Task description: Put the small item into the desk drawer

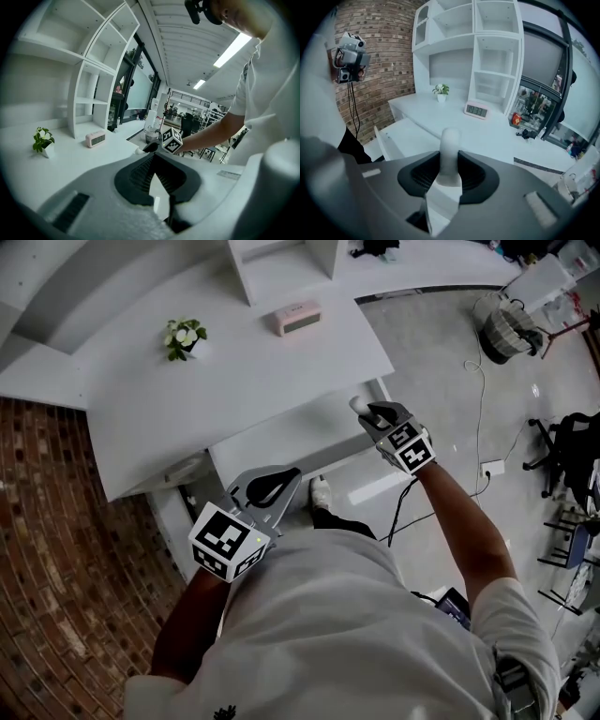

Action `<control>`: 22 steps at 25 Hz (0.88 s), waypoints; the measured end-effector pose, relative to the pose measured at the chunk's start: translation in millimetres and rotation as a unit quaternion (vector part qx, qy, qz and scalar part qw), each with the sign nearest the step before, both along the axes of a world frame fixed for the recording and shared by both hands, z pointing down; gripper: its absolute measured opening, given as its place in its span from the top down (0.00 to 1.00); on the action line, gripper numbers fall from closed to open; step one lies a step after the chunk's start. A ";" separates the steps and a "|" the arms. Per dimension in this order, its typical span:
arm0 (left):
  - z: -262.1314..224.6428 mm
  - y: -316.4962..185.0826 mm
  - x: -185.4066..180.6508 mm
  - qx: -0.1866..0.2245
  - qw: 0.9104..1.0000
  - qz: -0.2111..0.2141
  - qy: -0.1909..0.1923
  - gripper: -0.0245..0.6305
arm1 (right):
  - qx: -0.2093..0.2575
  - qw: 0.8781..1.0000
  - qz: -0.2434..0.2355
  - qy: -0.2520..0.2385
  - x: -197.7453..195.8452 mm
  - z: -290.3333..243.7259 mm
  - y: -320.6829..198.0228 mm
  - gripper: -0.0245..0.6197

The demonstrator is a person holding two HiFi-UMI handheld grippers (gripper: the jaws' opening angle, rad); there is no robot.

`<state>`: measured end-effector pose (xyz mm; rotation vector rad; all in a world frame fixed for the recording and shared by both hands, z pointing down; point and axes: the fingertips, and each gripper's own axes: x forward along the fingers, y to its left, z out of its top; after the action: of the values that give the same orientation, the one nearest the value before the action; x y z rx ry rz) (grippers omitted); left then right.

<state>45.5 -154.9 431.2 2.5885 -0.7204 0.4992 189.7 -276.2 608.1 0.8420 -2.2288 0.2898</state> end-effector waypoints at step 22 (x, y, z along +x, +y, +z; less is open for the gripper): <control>14.0 -52.6 28.7 -0.031 0.998 -0.045 -0.021 0.95 | -0.088 0.992 -0.032 0.083 21.5 125.4 -41.9 0.75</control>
<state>74.2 -207.5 445.1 2.4829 -0.8176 0.5412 211.1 -318.1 733.5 0.6741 -2.0374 0.3671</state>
